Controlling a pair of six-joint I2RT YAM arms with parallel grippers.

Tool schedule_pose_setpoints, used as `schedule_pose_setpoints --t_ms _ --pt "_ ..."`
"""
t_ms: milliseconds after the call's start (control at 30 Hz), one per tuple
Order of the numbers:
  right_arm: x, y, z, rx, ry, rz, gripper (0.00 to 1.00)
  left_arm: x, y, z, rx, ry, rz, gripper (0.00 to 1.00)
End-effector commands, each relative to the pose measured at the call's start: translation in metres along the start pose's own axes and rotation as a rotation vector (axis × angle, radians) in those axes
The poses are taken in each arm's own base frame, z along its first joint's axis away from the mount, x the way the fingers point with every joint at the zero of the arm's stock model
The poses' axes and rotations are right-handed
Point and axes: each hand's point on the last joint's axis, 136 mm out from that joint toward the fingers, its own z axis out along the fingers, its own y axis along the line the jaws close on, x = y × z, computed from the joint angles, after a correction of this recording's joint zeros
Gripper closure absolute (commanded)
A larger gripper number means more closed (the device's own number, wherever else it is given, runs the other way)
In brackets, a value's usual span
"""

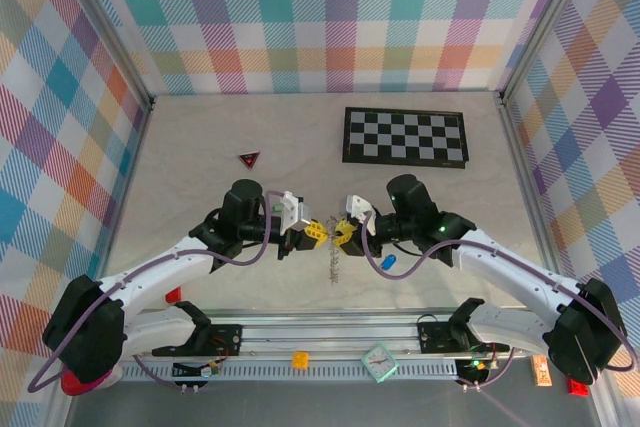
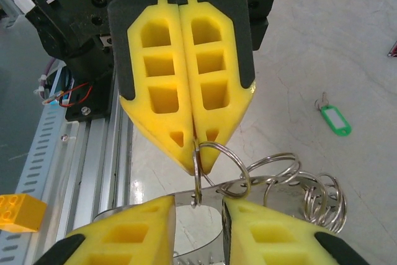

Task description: Put the keys on the keyring

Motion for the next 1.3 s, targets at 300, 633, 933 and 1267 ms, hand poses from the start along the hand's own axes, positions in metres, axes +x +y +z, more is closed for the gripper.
schedule_pose_setpoints --t_ms 300,633,933,1267 --pt "-0.022 0.003 0.0 -0.028 -0.095 -0.022 0.78 -0.009 -0.008 0.001 0.046 -0.041 0.034 1.0" --pt "-0.021 -0.001 0.001 -0.007 -0.087 -0.022 0.75 -0.004 -0.005 0.003 0.041 -0.03 0.028 1.0" --pt "-0.012 -0.009 -0.001 0.049 -0.044 -0.031 0.7 -0.004 -0.003 0.003 0.026 -0.026 0.035 1.0" --pt "-0.003 0.0 -0.002 0.013 -0.017 -0.028 0.77 -0.001 -0.002 0.003 0.023 -0.019 0.037 1.0"
